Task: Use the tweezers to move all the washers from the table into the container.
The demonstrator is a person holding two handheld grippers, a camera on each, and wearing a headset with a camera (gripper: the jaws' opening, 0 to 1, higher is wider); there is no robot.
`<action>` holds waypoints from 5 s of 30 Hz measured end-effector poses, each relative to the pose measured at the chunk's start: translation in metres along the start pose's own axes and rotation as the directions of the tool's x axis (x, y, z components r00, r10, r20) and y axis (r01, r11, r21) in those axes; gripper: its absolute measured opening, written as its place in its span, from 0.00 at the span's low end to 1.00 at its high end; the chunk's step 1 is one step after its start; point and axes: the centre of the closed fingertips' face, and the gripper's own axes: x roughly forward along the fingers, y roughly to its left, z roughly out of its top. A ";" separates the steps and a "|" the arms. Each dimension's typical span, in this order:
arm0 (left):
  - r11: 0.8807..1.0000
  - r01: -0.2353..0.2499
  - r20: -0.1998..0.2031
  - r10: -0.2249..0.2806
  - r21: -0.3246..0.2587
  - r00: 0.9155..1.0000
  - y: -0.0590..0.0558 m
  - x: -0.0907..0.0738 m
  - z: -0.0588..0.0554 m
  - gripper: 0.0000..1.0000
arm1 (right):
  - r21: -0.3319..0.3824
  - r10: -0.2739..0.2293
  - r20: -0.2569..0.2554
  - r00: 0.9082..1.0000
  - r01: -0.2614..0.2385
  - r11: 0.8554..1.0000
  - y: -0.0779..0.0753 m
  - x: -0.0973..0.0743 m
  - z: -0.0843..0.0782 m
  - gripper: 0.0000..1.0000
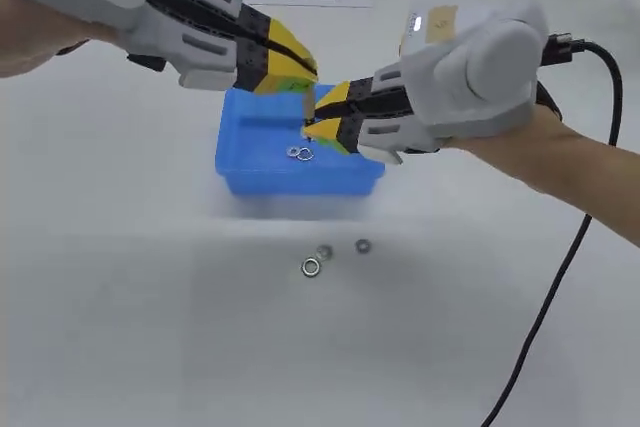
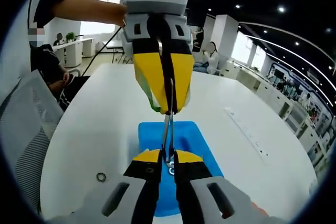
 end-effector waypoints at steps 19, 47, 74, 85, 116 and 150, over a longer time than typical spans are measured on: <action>0.998 0.029 -0.044 -0.032 -0.059 0.999 0.017 0.023 -0.041 0.05 | 0.072 0.020 -0.071 0.997 -0.015 0.997 -0.007 0.023 -0.039 0.10; 0.999 0.025 -0.020 -0.024 0.031 1.000 -0.007 0.004 0.005 0.05 | 0.085 -0.027 0.036 0.999 0.024 0.996 0.004 -0.011 0.005 0.13; 0.999 0.035 0.010 -0.035 -0.009 0.999 -0.103 -0.013 0.011 0.05 | 0.000 0.059 0.020 0.998 -0.059 0.998 0.098 -0.026 0.012 0.12; 0.995 0.053 0.025 -0.051 -0.085 0.998 -0.121 -0.003 -0.008 0.06 | 0.053 0.078 -0.014 0.997 -0.077 0.996 0.121 -0.018 -0.009 0.12; 0.985 0.070 0.039 -0.064 -0.158 0.997 -0.116 0.017 -0.027 0.06 | 0.138 0.097 -0.050 0.994 -0.090 0.986 0.120 -0.010 -0.036 0.12; 0.983 0.063 0.035 -0.058 -0.171 0.998 -0.112 0.010 -0.022 0.06 | 0.139 0.120 -0.049 0.992 -0.112 0.984 0.119 -0.011 -0.030 0.11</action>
